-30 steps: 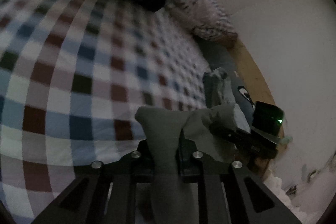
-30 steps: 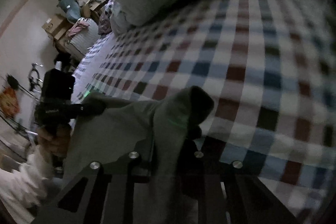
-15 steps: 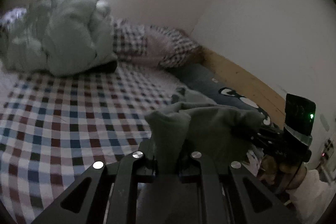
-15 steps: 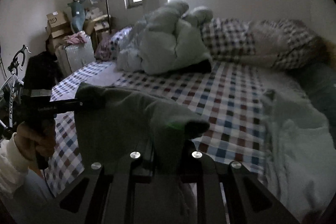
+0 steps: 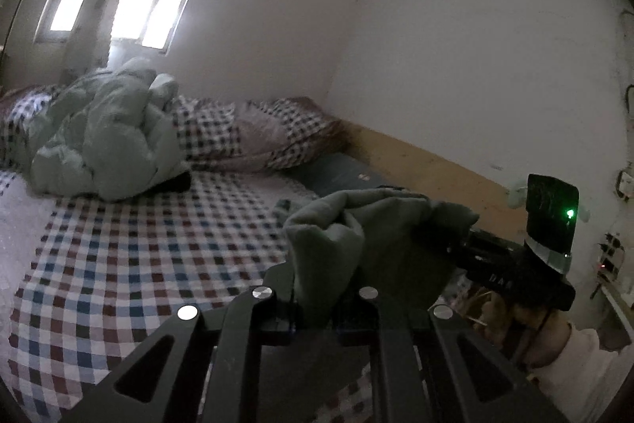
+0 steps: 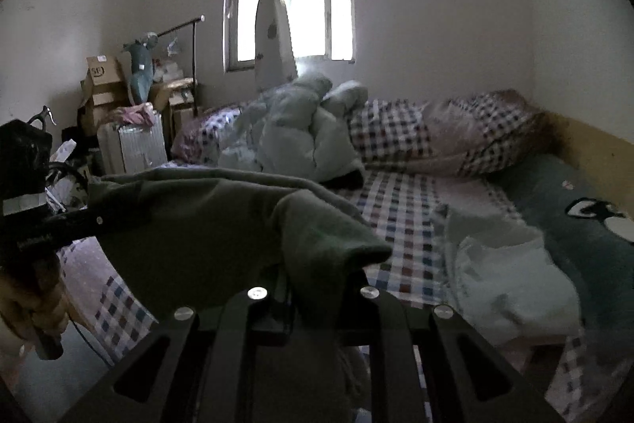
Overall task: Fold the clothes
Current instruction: 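Grip the folded green shirt bundle with both tools and lift it, then carry the shirt bundle with both tools toward the dark cartoon blanket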
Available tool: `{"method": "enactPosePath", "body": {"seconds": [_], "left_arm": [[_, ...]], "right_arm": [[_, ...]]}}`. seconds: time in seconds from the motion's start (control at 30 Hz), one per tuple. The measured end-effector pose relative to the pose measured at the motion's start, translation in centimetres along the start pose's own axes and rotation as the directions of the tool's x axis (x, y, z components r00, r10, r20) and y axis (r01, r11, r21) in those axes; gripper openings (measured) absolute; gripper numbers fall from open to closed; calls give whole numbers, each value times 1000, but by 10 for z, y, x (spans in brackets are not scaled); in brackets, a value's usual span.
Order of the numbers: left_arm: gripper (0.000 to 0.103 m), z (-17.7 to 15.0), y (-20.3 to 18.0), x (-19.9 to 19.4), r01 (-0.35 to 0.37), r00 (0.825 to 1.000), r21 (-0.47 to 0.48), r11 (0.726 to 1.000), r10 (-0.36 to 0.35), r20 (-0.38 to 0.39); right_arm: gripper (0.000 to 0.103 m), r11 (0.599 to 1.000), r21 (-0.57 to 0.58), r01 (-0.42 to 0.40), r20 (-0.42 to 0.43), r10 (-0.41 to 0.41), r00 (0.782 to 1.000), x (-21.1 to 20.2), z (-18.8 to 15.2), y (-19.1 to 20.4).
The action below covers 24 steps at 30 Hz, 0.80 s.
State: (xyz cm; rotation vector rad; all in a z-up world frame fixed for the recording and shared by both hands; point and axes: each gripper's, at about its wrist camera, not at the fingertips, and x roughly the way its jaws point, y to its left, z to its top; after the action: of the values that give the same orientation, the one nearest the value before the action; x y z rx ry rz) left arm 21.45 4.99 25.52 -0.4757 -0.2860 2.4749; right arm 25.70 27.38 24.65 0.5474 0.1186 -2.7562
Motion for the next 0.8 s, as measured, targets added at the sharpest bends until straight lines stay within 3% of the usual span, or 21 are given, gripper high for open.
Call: {"method": "enactPosePath", "body": {"seconds": [0.17,0.37,0.6,0.8], "left_arm": [[11,25,-46,-4,61,998,35,998,-62,22],[11,60,-104,19,167,986,94,981,-169,9],[11,118,-164,76,346,938,118,931,-341,-58],[11,179,-199,134,439,898,122,890,-430,-97]], "right_arm": [[13,999,-13,41,76,-40,996,-60,15,-5],[13,993,-7,117,155,-115,981,-125,41,-37],[13,974,3,228,197,-224,955,-179,74,-99],[13,952,9,305,226,-299,927,-205,116,-159]]}}
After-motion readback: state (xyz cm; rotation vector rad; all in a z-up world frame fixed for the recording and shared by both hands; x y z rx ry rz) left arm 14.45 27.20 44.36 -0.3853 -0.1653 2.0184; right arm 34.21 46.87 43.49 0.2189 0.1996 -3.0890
